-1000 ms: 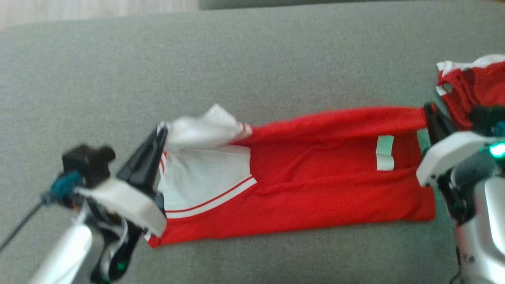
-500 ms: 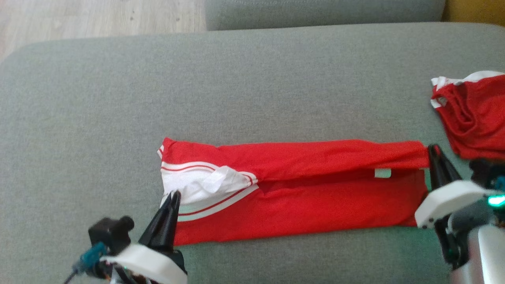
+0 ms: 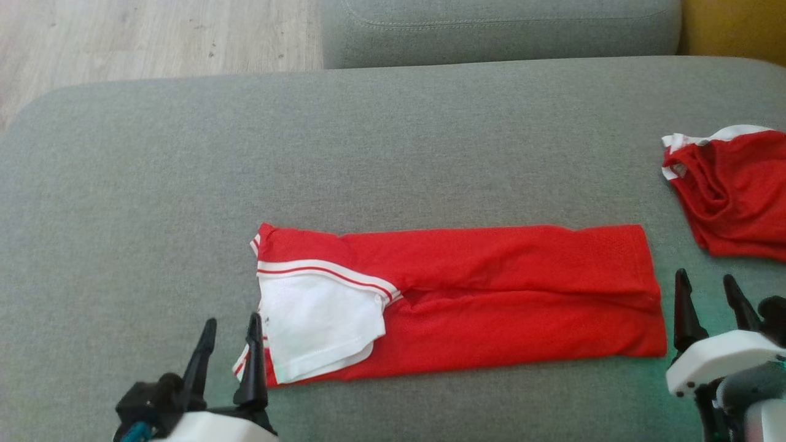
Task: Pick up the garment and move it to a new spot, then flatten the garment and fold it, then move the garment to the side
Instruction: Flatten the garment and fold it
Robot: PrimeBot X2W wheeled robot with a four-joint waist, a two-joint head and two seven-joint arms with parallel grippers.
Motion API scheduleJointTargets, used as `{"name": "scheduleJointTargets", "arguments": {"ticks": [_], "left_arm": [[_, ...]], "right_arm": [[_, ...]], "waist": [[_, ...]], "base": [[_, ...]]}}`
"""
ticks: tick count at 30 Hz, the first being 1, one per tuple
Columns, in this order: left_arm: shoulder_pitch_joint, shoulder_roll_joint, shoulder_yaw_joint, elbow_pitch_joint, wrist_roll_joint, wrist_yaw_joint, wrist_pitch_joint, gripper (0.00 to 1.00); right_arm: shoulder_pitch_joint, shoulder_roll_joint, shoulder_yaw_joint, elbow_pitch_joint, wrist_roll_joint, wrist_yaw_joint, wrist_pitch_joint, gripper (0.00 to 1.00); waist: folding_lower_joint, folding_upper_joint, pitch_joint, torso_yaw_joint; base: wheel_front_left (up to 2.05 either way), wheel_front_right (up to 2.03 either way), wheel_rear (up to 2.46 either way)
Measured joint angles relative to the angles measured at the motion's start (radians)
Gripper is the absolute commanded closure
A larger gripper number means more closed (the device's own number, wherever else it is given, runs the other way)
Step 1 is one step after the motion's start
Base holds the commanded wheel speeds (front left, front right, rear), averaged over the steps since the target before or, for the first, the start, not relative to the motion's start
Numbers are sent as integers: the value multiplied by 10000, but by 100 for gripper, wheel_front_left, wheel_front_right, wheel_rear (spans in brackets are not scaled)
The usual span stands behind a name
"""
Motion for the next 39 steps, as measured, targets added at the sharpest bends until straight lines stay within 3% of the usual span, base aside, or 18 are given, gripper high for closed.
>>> {"name": "scheduleJointTargets", "arguments": {"ticks": [8,24,27,28,29,39], "left_arm": [[-203,-23,107,56,290,428,-167,0],[-491,-10,105,-259,441,598,-165,0],[-493,-2,104,-282,504,606,-165,0],[-493,4,98,-303,514,610,-165,0],[-493,6,96,-324,514,612,-165,0],[-495,33,21,-479,600,702,-150,0]], "right_arm": [[-141,8,104,727,21,0,-117,0],[-1282,-6,192,3442,-357,0,-1281,0],[-1527,-33,368,3812,-253,0,-1436,78],[-1605,-31,412,3910,-253,0,-1450,94],[-1674,-27,439,3985,-253,0,-1450,100],[-1848,31,-107,3601,-606,0,-1281,100]], "waist": [[1,0,277,206],[1,0,841,738],[2,-1,846,678],[1,0,834,647],[1,0,817,615],[2,0,557,122]], "base": [[0,0,0],[0,0,0],[0,0,0],[0,0,0],[0,0,0],[0,0,0]]}}
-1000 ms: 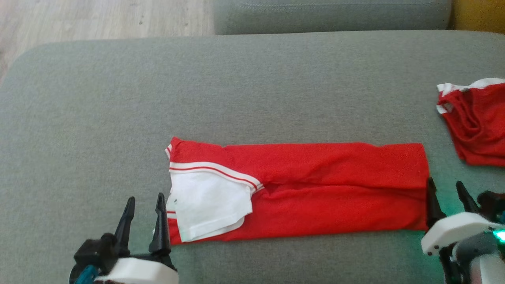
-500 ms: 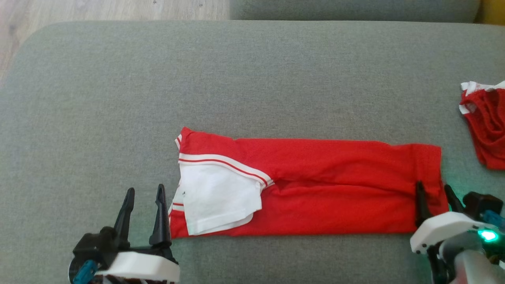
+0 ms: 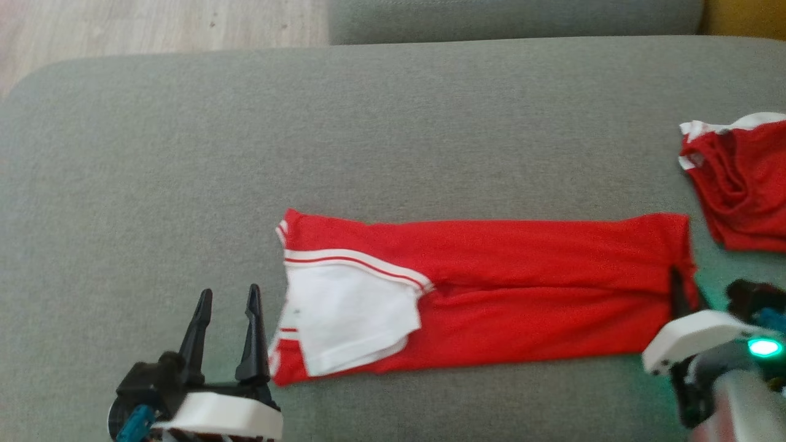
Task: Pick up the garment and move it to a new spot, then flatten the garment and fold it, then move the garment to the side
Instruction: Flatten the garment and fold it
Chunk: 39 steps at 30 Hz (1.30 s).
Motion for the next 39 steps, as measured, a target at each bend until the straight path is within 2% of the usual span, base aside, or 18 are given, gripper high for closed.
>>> {"name": "scheduleJointTargets", "arguments": {"ticks": [7,13,15,23,31,39], "left_arm": [[9,2,-211,-2,0,13,84,0],[12,-12,-270,98,0,-10,84,0],[12,-27,-313,178,-2,-19,84,0],[12,-48,-510,291,-19,-33,86,0],[21,-25,-510,284,-33,-31,119,0],[21,-17,-533,261,-33,-29,188,0]], "right_arm": [[56,-2,-1197,-1902,-639,0,1007,100],[596,0,-1227,-2836,-587,0,1835,100],[872,0,-1007,-3012,-211,0,2029,100],[1408,-2,1283,-3971,949,0,2441,100],[1722,-17,3950,-4732,2309,0,2539,100],[1169,-58,5937,-4337,3198,0,2543,100]], "waist": [[0,0,-252,-368],[-1,0,-441,-458],[-1,0,-514,-461],[-2,0,-799,-336],[-2,0,-943,124],[0,0,-843,694]], "base": [[0,0,0],[0,0,0],[0,0,0],[0,0,0],[0,0,0],[0,0,0]]}}
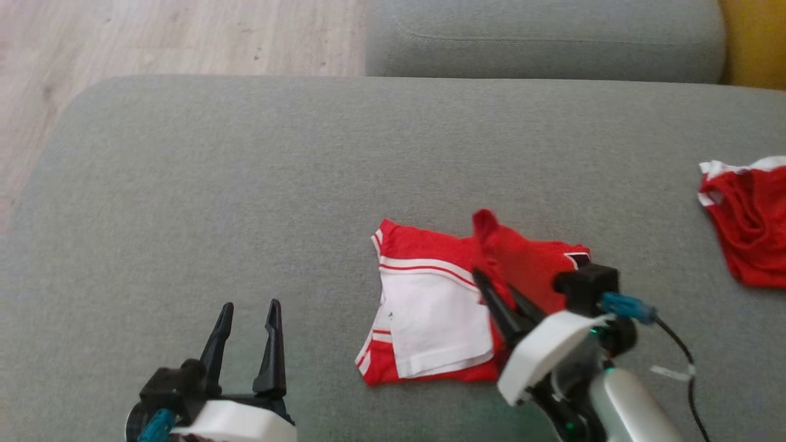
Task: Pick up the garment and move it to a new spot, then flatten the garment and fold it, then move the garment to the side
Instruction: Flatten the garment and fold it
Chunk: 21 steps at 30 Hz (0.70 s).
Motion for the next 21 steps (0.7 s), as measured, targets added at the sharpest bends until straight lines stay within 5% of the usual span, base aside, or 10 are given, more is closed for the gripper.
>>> {"name": "scheduleJointTargets", "arguments": {"ticks": [17,19,20,21], "left_arm": [[-289,-318,-157,364,-86,-173,-148,0],[-365,-330,-186,428,-86,-176,-165,0],[-365,-330,-186,428,-86,-176,-165,0],[-406,-337,-196,460,-86,-178,-196,0]], "right_arm": [[-2168,-81,1948,2847,1553,0,-286,100],[-2364,-105,2220,3081,1871,0,-424,62],[-2364,-105,2220,3081,1871,0,-424,15],[-2461,-117,2383,3152,2113,0,-491,0]], "waist": [[0,0,300,935],[0,0,320,967],[0,0,320,967],[0,0,325,977]], "base": [[0,0,0],[0,0,0],[0,0,0],[0,0,0]]}}
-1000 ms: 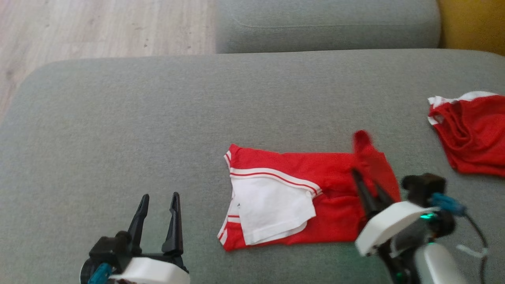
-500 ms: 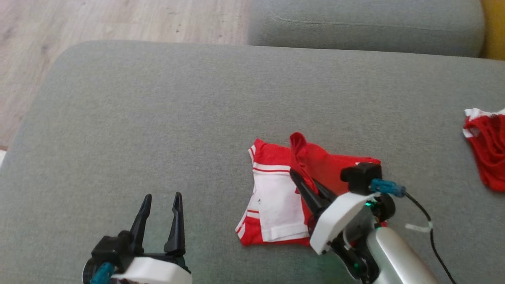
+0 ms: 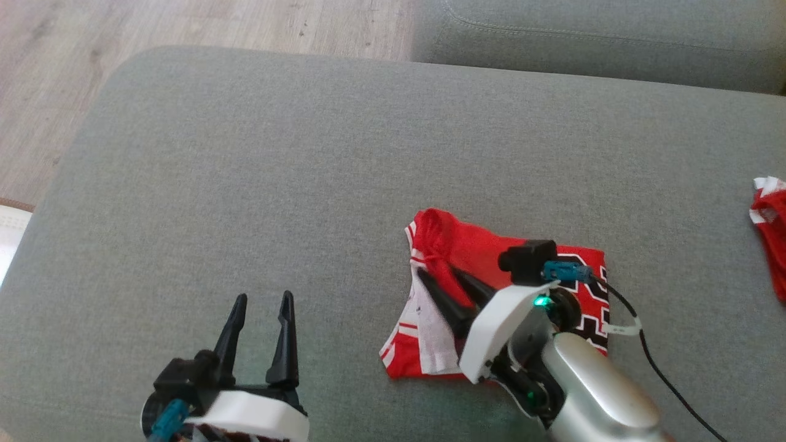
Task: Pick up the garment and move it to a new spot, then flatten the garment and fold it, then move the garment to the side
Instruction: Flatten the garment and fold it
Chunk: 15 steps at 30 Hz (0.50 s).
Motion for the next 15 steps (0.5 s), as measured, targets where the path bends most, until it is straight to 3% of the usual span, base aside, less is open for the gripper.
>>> {"name": "scheduleJointTargets", "arguments": {"ticks": [4,9,15], "left_arm": [[-32,-33,-107,155,-13,-75,-10,0],[-34,-86,-150,188,-13,-77,-40,0],[-83,-90,-251,196,0,-88,-38,0]], "right_arm": [[-384,-2,516,186,930,0,-330,0],[-943,-4,518,477,1179,0,-1166,0],[-1463,-4,-859,926,-955,0,-2499,0]], "waist": [[0,0,-9,-2],[0,0,-38,-97],[0,0,-74,-349]], "base": [[0,0,0],[0,0,0],[0,0,0]]}}
